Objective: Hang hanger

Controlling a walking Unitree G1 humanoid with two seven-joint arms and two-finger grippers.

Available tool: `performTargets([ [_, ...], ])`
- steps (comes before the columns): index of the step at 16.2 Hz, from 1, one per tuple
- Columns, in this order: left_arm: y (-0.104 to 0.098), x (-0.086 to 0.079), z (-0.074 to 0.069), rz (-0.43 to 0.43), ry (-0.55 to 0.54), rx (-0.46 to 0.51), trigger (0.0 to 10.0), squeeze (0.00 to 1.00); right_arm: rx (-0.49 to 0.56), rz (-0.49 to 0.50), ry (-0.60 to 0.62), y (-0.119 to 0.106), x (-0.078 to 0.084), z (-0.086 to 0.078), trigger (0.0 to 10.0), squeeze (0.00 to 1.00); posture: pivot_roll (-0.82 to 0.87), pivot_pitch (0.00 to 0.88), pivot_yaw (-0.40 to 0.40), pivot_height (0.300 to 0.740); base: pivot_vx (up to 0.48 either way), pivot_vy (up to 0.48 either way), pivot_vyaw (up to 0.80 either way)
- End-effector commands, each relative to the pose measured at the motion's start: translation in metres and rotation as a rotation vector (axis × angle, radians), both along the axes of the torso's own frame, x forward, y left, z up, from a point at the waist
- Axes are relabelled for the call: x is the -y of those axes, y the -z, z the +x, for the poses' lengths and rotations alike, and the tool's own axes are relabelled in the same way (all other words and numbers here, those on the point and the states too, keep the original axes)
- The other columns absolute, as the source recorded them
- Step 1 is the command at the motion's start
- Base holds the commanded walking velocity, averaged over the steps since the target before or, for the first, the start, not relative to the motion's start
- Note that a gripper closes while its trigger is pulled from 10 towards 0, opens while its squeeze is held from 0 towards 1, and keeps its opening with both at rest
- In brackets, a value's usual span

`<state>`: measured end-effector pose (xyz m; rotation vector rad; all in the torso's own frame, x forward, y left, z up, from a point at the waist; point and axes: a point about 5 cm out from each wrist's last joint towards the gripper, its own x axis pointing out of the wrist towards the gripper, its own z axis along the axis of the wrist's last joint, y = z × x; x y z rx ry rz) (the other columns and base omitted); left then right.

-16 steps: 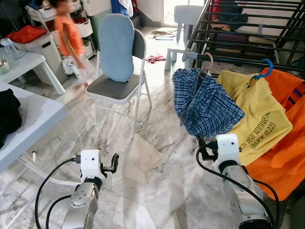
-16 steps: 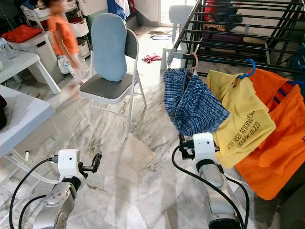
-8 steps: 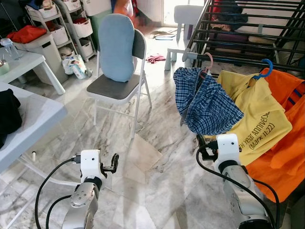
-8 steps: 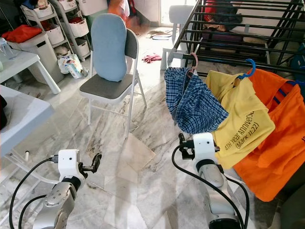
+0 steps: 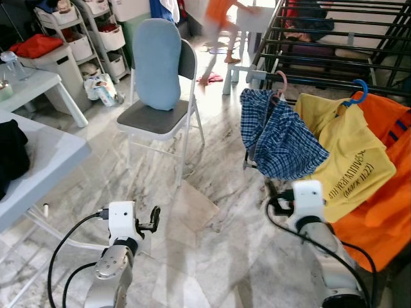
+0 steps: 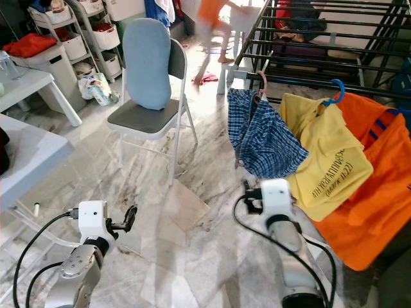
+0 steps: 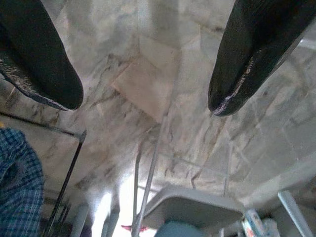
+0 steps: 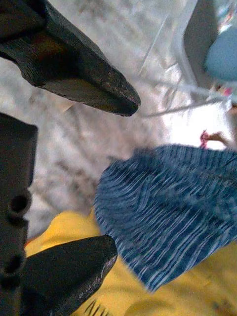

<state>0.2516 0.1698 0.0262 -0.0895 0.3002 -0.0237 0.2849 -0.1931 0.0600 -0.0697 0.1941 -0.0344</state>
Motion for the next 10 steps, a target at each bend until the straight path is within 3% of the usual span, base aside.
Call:
performTargets([
  [1, -0.0038, -0.0052, 0.0001, 0.009, -0.009, 0.024, 10.0, 0.00, 0.034, -0.016, 0.012, -0.0069, 0.0029, 0.0046, 10.0, 0.00, -0.14, 0.000, 0.058, 0.740, 0.000, 0.000, 0.00],
  [7, -0.0077, -0.0045, 0.0036, 0.003, -0.011, 0.042, 10.0, 0.00, 0.050, -0.014, 0.015, -0.0098, 0.0035, 0.0063, 10.0, 0.00, -0.14, 0.000, 0.060, 0.740, 0.000, 0.000, 0.00],
  [10, -0.0089, -0.0049, 0.0034, -0.002, -0.014, 0.045, 10.0, 0.00, 0.000, -0.061, 0.013, -0.0012, 0.0067, 0.0008, 10.0, 0.00, -0.14, 0.000, 0.052, 0.740, 0.000, 0.000, 0.00],
])
